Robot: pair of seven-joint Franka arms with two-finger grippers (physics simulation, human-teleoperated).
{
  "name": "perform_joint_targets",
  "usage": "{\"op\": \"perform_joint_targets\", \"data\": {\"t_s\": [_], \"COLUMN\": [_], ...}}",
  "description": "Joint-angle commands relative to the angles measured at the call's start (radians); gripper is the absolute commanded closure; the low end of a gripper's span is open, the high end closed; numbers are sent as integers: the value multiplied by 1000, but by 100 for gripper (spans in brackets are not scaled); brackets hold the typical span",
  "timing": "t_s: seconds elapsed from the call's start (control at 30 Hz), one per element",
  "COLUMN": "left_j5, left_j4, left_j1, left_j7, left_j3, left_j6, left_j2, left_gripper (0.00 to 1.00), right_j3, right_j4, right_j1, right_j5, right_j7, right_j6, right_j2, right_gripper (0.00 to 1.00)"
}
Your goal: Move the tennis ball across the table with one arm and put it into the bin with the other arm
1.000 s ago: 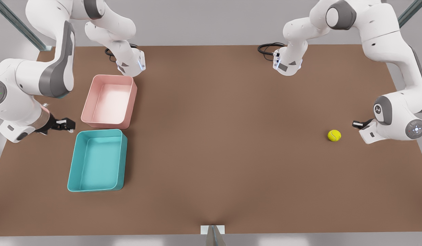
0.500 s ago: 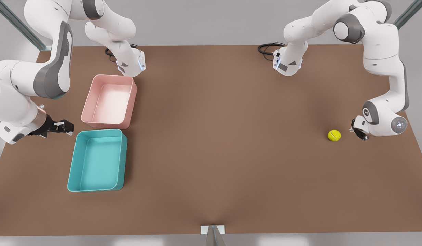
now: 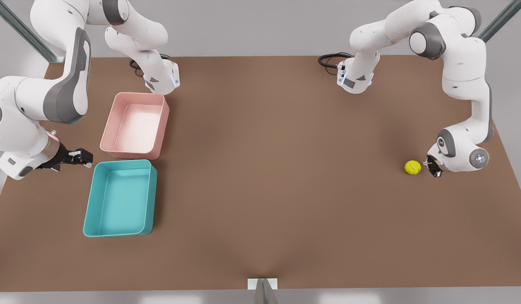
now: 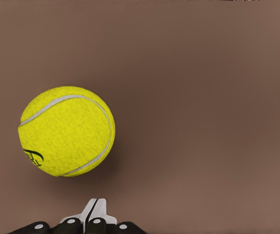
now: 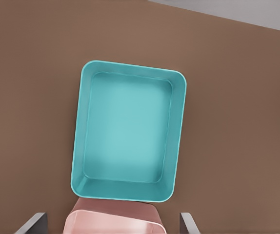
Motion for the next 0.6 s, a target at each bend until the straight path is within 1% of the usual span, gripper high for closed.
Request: {"op": "perform_joint_targets", "data": {"t_s": [0.0,0.07,0.1,0.13,0.17,0.2,0.23,0.27,0.3,0.33,0.4,0.43,0.47,0.5,0.53,0.57], "left_j5": [-9,-10,-79,-159,-272,-392,-551,-599,-596,-575,-460,-202,-65,-169,-482,-341], "left_j4": [1,-1,-59,-71,-71,-70,-42,16,30,30,39,65,113,134,148,281], "left_j1": [-9,-20,-38,-41,-40,-37,-33,-32,-30,-30,-49,-116,-213,-391,-446,-452], "left_j7": [173,65,-289,-564,-887,-1171,-1650,-1747,-1741,-1649,-1666,-1657,-1638,-1654,-1870,-1908], "left_j3": [0,0,-8,-52,-124,-188,-326,-353,-353,-354,-357,-351,-296,-43,161,122], "left_j6": [12,3,-23,-82,-154,-177,-165,-189,-208,-209,-212,-259,-459,-542,-583,-728], "left_j2": [-1,-5,-41,-48,-65,-70,-68,-70,-68,-68,-77,-108,-183,-310,-366,-357], "left_gripper": [79,79,79,79,79,79,79,79,79,79,79,61,0,0,0,0], "right_j3": [0,0,0,0,0,0,0,0,0,0,0,0,0,0,0,1], "right_j4": [0,0,0,0,0,0,0,0,0,0,0,0,0,1,2,4], "right_j1": [-1,-3,-3,-3,-3,-1,-1,-1,-1,-1,0,0,0,0,0,3], "right_j5": [5,5,5,5,5,5,5,5,5,5,5,5,8,10,10,13], "right_j7": [-19,-20,-20,-20,-20,-20,-20,-20,-20,-20,-19,-19,-19,-19,-14,-6], "right_j6": [-2,-11,-11,-11,-11,-11,-11,-10,-10,-10,-10,-10,-10,-10,-8,-5], "right_j2": [-1,-1,-1,-1,-1,0,3,3,3,3,5,5,5,5,5,8], "right_gripper": [0,0,0,0,0,0,0,0,0,0,0,0,0,0,0,0]}}
